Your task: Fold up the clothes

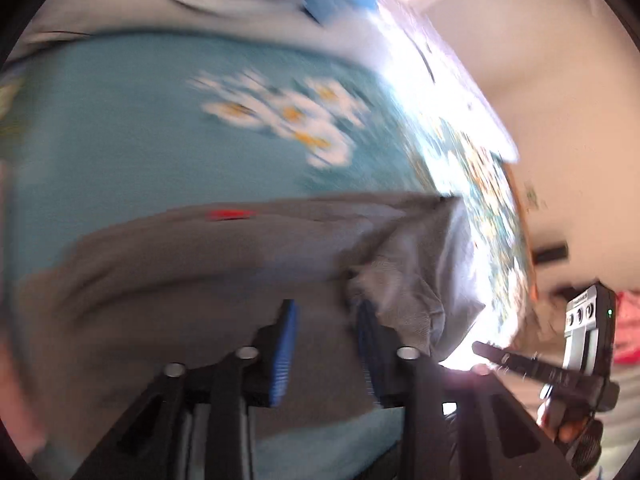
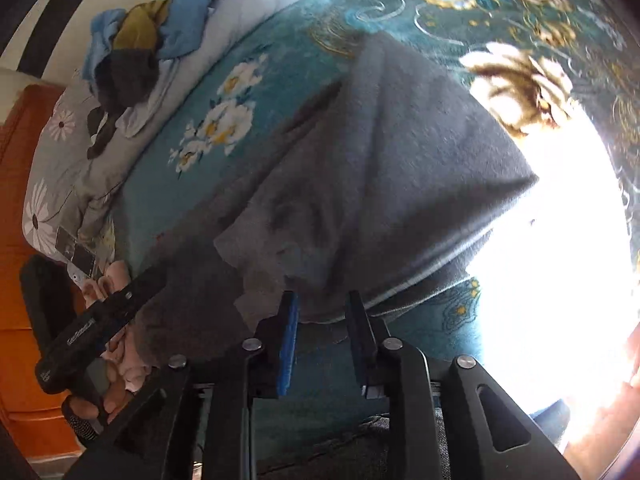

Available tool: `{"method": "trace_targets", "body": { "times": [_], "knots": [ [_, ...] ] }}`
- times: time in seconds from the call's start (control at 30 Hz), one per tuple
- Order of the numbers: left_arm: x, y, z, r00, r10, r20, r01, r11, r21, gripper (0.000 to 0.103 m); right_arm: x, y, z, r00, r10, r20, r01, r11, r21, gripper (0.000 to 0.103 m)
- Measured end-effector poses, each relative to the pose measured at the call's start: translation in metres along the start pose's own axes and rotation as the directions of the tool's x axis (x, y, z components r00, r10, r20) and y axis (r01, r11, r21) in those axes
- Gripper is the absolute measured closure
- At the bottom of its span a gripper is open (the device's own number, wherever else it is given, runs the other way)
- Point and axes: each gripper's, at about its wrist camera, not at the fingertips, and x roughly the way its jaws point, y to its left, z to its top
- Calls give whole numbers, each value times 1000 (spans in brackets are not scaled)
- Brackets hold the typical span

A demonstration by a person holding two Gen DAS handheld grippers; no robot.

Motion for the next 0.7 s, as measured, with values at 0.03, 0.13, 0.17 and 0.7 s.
{"method": "trace_targets", "body": {
  "times": [0.03,0.13,0.17,0.7],
  "knots": [
    [-19,14,-8,998,55,38,-53,998,-35,56,-2,5,0,1000,-6,21,7,1000,-21,73],
    [-59,56,-34,978,193,80,-177,969,-175,52,2,15,5,999,6,50,-6,1000,-15,72],
    [-67,70,-44,975,212,65,-191,952,-238,52,5,18,7,998,18,56,-18,1000,-3,71],
    [-32,148,-85,994,-20,104,82,772,-630,44,91,27,26,998,20,-64,-16,998,59,40]
  ]
}}
